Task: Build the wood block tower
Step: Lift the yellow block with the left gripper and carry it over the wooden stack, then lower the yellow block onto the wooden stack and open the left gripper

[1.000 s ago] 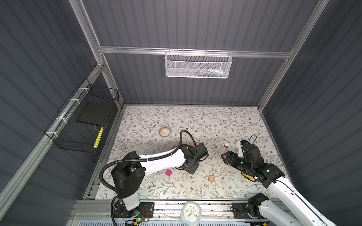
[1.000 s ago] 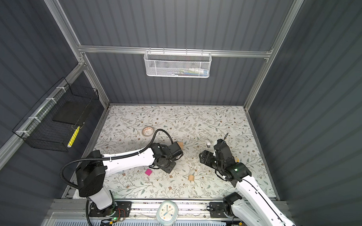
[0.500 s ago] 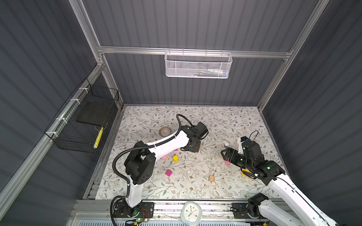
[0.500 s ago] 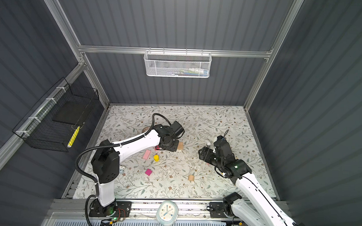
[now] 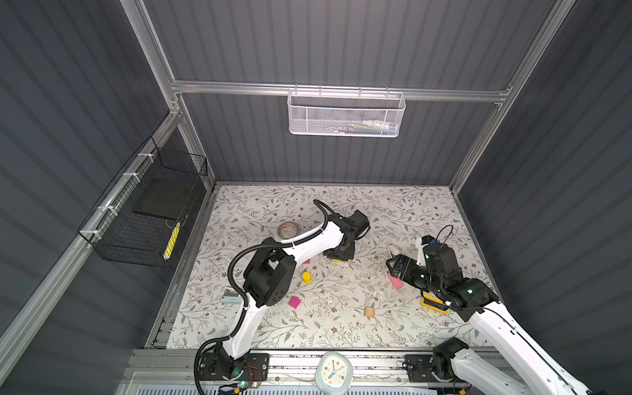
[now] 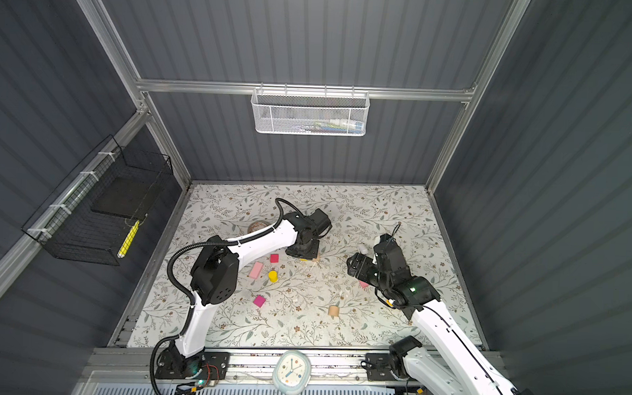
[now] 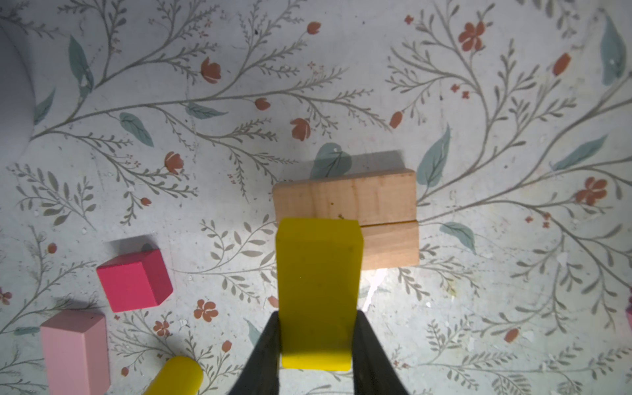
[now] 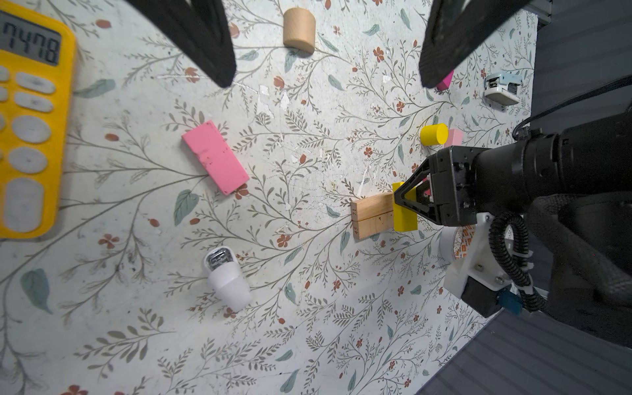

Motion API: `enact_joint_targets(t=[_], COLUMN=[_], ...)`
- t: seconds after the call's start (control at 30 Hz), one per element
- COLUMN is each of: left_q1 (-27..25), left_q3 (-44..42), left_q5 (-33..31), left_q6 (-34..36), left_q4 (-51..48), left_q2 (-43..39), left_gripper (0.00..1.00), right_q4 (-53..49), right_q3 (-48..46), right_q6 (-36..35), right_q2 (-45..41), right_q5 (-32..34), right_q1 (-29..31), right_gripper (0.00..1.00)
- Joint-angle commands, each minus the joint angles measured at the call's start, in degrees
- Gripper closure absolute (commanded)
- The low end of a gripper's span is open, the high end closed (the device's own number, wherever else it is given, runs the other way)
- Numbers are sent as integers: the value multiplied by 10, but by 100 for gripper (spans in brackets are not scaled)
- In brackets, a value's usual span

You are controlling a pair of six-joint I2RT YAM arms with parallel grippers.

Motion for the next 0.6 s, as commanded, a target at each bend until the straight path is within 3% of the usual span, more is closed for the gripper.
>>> enact_joint_targets(t=[0.0, 0.57], left_q1=[6, 11], left_q3=[21, 34], left_q5=[-3, 33], left_q6=[-29, -46], left_q4=[-20, -4], left_q2=[13, 37], left_gripper=[100, 100], right_q4=[-4, 5], right_q3=[12, 2], right_q6=[-9, -3], right_q2=[4, 1], right_q5=[9, 0], right_q1=[-3, -6], right_gripper=[14, 13])
